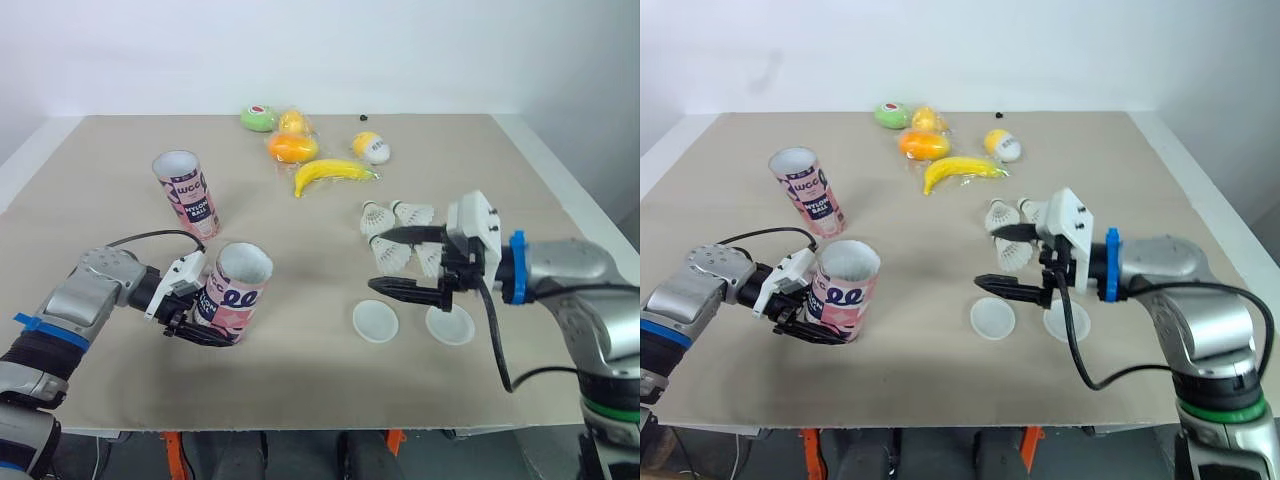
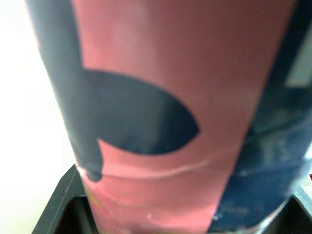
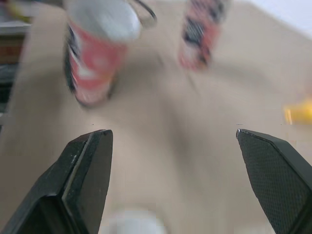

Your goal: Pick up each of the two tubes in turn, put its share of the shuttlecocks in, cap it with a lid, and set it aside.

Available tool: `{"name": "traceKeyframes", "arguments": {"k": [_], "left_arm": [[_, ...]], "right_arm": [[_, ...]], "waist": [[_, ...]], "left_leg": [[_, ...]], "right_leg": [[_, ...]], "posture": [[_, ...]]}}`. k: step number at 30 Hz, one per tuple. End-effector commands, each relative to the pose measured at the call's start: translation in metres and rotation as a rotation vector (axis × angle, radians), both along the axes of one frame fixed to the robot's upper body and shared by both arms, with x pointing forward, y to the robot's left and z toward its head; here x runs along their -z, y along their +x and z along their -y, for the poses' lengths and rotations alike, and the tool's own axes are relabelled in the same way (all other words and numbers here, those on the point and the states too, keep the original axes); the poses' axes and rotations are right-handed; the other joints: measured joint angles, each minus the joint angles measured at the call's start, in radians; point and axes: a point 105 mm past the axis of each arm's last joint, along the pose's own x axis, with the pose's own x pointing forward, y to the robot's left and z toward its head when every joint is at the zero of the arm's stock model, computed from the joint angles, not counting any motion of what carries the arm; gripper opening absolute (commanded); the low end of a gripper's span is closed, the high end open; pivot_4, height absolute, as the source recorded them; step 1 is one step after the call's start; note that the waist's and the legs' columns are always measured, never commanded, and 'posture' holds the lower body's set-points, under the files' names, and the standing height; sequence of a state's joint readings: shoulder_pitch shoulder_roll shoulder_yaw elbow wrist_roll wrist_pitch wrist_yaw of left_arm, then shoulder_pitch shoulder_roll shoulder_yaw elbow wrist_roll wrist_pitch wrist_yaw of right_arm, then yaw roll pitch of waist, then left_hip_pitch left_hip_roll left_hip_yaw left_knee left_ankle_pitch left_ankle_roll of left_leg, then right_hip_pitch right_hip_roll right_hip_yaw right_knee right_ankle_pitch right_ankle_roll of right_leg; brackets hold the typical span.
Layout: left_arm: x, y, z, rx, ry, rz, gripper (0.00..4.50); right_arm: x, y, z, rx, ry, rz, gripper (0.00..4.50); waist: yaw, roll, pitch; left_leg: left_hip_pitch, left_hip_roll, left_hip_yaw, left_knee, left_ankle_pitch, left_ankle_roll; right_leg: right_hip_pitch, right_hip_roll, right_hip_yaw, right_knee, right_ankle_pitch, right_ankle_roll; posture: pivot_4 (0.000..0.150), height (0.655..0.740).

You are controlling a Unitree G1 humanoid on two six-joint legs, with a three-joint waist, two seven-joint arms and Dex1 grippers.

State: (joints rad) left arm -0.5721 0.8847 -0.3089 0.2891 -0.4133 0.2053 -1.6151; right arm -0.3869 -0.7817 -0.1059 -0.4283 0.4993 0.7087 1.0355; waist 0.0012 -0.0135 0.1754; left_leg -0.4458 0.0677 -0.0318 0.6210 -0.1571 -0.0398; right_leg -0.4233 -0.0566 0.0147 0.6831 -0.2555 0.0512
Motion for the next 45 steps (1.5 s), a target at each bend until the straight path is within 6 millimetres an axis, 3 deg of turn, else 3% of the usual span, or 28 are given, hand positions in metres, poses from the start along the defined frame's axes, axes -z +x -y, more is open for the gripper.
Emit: {"name": "traceKeyframes", "arguments": {"k": [1, 4, 12, 25, 29, 36, 45], "left_arm": [[-0.008, 0.001, -0.002, 0.013, 0.009, 0.040, 2.79], [-0.004, 0.002, -0.004, 0.019, 0.030, 0.043, 2.79], [0.005, -0.001, -0.009, 0.022, 0.061, 0.038, 2.79], [0.007, -0.005, -0.009, 0.024, 0.058, 0.029, 2.79], [0.007, -0.006, -0.008, 0.023, 0.055, 0.024, 2.79], [0.008, -0.009, -0.006, 0.022, 0.049, 0.012, 2.79], [0.008, -0.009, -0.005, 0.019, 0.044, 0.009, 2.79]], "right_arm": [[0.007, 0.006, 0.008, 0.102, -0.022, 0.032, 4.35], [0.023, 0.019, 0.010, 0.195, 0.008, -0.021, 4.35], [0.044, 0.047, 0.013, 0.367, 0.036, -0.124, 4.35], [0.053, 0.069, 0.001, 0.402, 0.024, -0.156, 4.35], [0.052, 0.074, -0.004, 0.400, 0.007, -0.135, 3.27], [0.049, 0.072, -0.009, 0.376, -0.037, -0.095, 0.04], [0.034, 0.063, -0.017, 0.310, -0.027, -0.058, 0.04]], "waist": [[-0.001, 0.000, 0.000], [0.000, -0.001, 0.000], [0.001, -0.002, 0.001], [-0.001, -0.002, 0.001], [-0.001, -0.002, 0.001], [-0.001, -0.002, 0.001], [-0.001, -0.002, 0.001]], "left_leg": [[0.000, 0.000, 0.000, 0.000, 0.000, 0.000], [0.000, 0.000, 0.000, 0.001, 0.000, 0.000], [0.000, 0.000, 0.002, 0.003, 0.000, 0.000], [0.000, 0.000, 0.002, 0.002, 0.000, 0.000], [0.000, 0.000, 0.002, 0.002, 0.000, 0.000], [0.000, 0.000, 0.002, 0.001, 0.000, 0.000], [0.000, 0.000, 0.002, 0.001, 0.000, 0.000]], "right_leg": [[0.000, 0.000, 0.000, 0.000, 0.000, -0.001], [0.000, 0.000, 0.001, 0.000, -0.001, -0.003], [0.000, 0.000, 0.002, 0.000, 0.000, -0.003], [0.000, 0.000, 0.003, 0.000, 0.000, -0.002], [0.000, 0.000, 0.003, 0.000, 0.000, -0.002], [0.000, 0.000, 0.003, 0.000, 0.000, -0.001], [0.000, 0.001, 0.003, 0.000, 0.000, 0.000]], "posture": [[0.150, 0.6895], [0.150, 0.6895], [0.150, 0.6895], [0.150, 0.6895], [0.150, 0.6895], [0.150, 0.6895], [0.150, 0.6895]]}}
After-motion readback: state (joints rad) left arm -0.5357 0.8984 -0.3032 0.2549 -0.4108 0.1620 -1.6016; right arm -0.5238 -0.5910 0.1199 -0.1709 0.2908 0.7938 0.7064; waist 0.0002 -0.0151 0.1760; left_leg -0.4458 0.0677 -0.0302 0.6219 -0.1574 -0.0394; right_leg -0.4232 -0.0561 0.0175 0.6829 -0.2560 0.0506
